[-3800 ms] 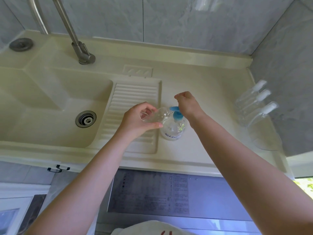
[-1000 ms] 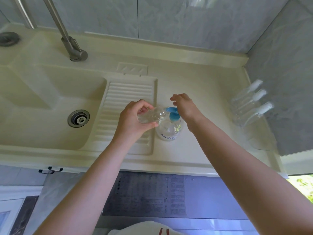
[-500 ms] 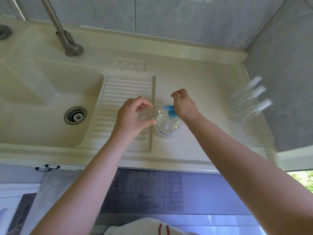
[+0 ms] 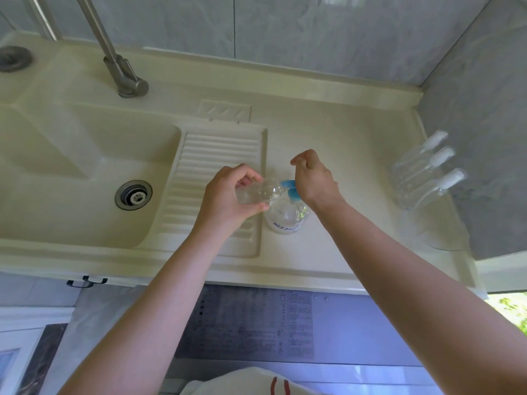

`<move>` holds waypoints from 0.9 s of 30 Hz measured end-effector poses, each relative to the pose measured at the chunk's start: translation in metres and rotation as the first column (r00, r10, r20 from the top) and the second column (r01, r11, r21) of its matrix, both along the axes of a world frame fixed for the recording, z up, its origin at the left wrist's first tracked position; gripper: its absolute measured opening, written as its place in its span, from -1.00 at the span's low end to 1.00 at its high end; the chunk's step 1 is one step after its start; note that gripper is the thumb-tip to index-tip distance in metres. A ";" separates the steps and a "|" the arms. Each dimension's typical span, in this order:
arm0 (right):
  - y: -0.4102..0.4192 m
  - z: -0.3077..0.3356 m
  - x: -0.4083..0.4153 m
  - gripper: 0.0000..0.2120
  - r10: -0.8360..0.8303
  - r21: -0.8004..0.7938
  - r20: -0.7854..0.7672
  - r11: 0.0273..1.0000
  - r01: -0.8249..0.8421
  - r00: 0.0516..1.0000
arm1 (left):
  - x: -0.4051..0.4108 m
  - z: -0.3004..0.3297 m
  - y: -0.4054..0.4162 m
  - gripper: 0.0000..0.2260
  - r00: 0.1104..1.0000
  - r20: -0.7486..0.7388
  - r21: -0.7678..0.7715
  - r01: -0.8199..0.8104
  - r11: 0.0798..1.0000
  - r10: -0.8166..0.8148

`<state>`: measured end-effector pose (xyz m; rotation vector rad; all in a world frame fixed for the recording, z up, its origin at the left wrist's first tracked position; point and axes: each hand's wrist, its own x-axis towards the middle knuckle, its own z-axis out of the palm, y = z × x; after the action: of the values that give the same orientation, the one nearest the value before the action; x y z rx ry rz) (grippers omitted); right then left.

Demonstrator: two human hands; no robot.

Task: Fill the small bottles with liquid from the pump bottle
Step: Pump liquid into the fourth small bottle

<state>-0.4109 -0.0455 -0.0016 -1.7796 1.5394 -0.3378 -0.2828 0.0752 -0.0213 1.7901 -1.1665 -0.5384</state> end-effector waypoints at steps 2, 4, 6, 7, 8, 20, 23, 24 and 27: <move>-0.001 0.002 0.000 -0.71 0.005 0.004 0.020 1.000 -0.005 1.000 | 0.001 0.000 0.001 -0.59 1.000 0.005 0.001 -0.001 1.000 0.001; -0.004 0.006 0.000 -0.74 -0.009 0.061 0.076 0.998 0.004 0.997 | 0.001 0.000 0.000 -0.59 1.000 0.001 -0.004 -0.004 1.000 0.004; -0.007 0.010 0.000 -0.77 0.004 0.069 0.090 0.998 -0.010 0.996 | 0.002 0.002 0.001 -0.59 1.000 0.001 0.001 -0.004 1.000 0.004; -0.008 0.011 0.000 -0.78 0.019 0.050 0.074 0.999 -0.022 0.997 | 0.002 0.001 0.001 -0.59 1.000 0.004 0.000 0.000 1.000 0.000; -0.009 0.012 -0.001 -0.77 0.028 0.026 0.058 0.999 -0.029 0.998 | 0.002 0.001 0.001 -0.59 1.000 0.007 -0.003 0.001 1.000 -0.001; -0.006 0.008 -0.001 -0.73 0.040 0.025 0.006 0.999 -0.040 0.999 | -0.001 0.002 0.001 -0.60 1.000 -0.006 0.017 -0.002 1.000 0.002; -0.008 0.016 -0.003 -0.82 0.064 0.008 0.015 0.998 -0.064 0.998 | -0.002 0.005 0.001 -0.60 1.000 0.000 0.011 -0.003 1.000 0.003; -0.009 0.016 -0.003 -0.82 0.070 -0.009 0.006 0.998 -0.069 0.998 | -0.002 0.005 0.001 -0.60 1.000 -0.001 0.006 -0.003 1.000 0.003; -0.008 0.013 -0.003 -0.75 0.068 -0.027 -0.031 0.997 -0.069 0.997 | -0.003 0.006 0.002 -0.60 1.000 -0.005 0.004 -0.005 1.000 0.005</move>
<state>-0.4139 -0.0531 0.0113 -1.8617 1.4971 -0.3018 -0.2856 0.0768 -0.0156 1.7939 -1.1581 -0.5422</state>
